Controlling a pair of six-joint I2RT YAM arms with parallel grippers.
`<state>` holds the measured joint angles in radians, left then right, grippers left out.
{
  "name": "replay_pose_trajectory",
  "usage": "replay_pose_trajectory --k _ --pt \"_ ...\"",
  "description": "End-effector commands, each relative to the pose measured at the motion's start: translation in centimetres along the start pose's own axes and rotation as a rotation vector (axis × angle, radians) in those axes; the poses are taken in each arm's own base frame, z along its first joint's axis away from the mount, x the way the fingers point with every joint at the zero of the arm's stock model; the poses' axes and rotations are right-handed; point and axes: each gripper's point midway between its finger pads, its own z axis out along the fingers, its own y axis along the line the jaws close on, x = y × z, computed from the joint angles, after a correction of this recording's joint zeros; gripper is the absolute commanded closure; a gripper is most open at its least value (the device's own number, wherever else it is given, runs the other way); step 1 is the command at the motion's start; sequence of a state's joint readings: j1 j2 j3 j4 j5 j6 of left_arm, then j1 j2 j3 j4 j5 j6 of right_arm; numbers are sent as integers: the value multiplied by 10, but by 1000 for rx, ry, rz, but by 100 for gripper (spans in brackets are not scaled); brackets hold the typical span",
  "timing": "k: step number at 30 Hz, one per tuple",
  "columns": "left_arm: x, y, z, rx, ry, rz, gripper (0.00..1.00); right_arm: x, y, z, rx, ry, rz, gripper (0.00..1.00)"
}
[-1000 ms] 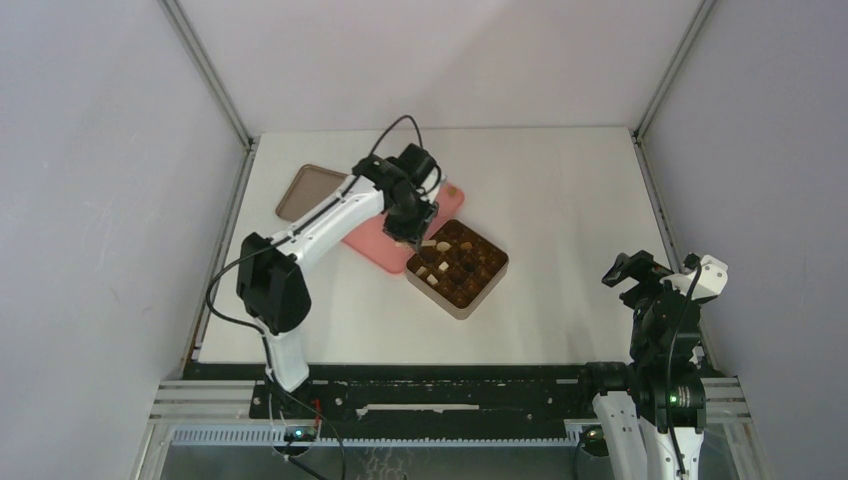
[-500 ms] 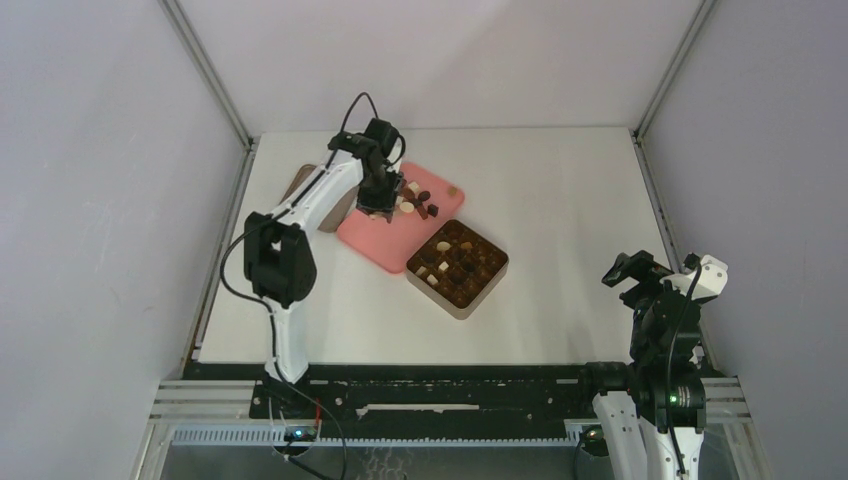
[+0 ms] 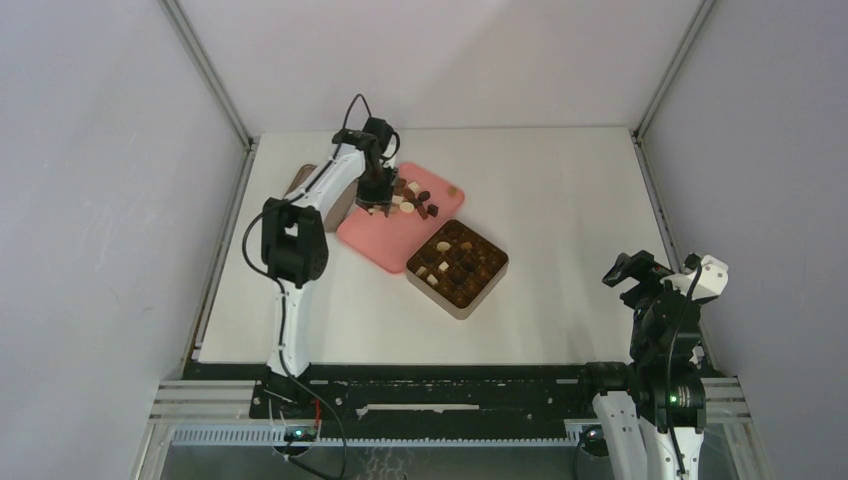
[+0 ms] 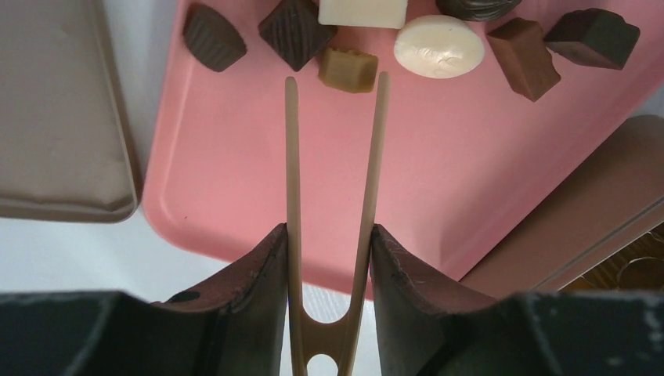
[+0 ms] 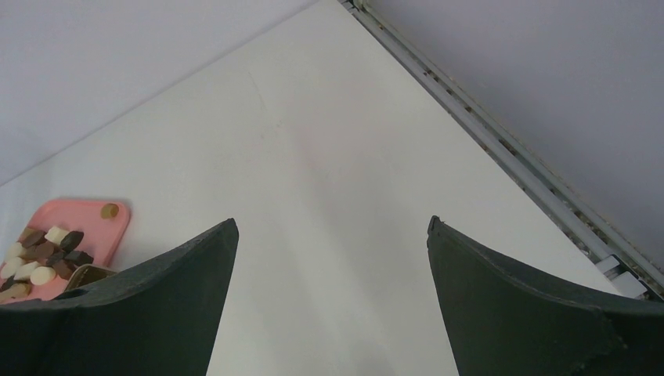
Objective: Pack the chocolate
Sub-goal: Pick up the fake chocolate from the plate.
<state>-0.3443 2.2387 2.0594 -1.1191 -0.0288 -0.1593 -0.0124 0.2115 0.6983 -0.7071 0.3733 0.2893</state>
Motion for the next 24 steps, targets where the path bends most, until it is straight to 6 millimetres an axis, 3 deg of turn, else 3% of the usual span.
replay_pose_trajectory --k 1,8,13,20,24 --pt "-25 -17 -9 83 -77 -23 56 -6 0 3 7 -24 -5 1" --pt "-25 -13 5 75 -55 -39 59 -6 0 3 9 -25 -3 1" --pt "-23 -9 4 63 -55 -40 65 -6 0 3 9 -25 -3 1" --pt "-19 -7 -21 62 -73 -27 75 -6 1 2 3 -26 -3 1" --pt "-2 -7 -36 75 -56 -14 78 -6 1 2 0 -27 -4 1"
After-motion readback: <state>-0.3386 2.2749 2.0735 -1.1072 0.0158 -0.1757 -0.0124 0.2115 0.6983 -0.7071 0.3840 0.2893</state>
